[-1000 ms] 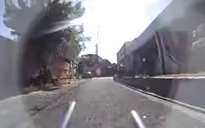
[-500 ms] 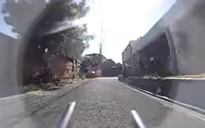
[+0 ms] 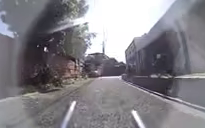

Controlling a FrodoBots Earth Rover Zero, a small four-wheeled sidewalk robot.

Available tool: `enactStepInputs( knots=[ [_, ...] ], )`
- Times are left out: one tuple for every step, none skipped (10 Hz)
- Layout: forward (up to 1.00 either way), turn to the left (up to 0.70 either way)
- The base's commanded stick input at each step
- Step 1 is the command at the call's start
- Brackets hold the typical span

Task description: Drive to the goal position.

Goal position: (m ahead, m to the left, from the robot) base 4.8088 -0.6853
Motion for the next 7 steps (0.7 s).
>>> enactStepInputs(
  knots=[
    [0.85, -0.34],
    [0.85, -0.34],
    [0.85, -0.24],
    [0.85, 0.00],
    [0.85, 0.00],
    [0.85, 0.00],
    [0.85, 0.00]
  ],
)
